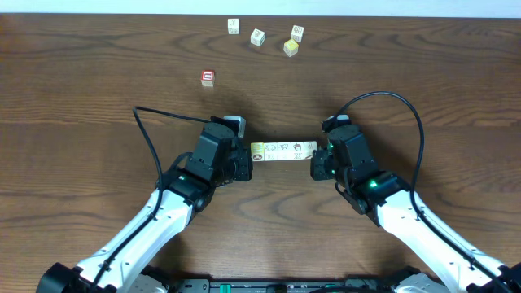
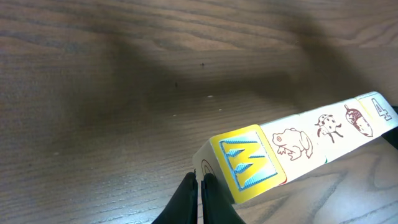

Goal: Lift 5 blocks

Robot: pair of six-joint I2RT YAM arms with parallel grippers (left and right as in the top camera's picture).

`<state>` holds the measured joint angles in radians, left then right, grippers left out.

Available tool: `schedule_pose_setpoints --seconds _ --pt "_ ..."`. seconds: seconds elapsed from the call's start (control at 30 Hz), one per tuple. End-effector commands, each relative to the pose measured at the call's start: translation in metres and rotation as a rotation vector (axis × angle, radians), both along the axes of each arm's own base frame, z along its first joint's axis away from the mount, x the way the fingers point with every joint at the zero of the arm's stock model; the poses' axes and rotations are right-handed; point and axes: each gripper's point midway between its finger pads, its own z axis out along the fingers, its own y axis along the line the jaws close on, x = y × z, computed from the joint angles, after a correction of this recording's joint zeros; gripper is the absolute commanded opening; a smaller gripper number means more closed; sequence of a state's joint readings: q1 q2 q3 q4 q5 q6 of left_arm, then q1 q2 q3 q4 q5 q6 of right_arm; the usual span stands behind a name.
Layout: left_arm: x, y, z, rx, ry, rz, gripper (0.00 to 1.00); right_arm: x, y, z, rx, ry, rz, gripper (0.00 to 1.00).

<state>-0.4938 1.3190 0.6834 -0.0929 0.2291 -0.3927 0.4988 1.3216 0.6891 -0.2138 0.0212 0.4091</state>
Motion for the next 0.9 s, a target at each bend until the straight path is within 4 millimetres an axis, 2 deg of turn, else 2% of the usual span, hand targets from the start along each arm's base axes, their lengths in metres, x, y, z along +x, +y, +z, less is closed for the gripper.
schedule_pose_setpoints --seconds 0.0,0.27,0.87 --pt "-0.011 -0.045 0.029 -0.131 -0.012 -0.154 0.07 -0.018 0.061 0.02 0.163 0.021 0.213 0.01" --pt "-0.015 -0.054 0.025 -0.129 -0.007 -0.178 0.07 -0.024 0.077 0.013 0.162 0.028 0.255 0.01" --pt "-0.015 -0.054 0.023 -0.127 0.002 -0.176 0.07 -0.023 0.073 0.009 0.142 0.037 0.24 0.01"
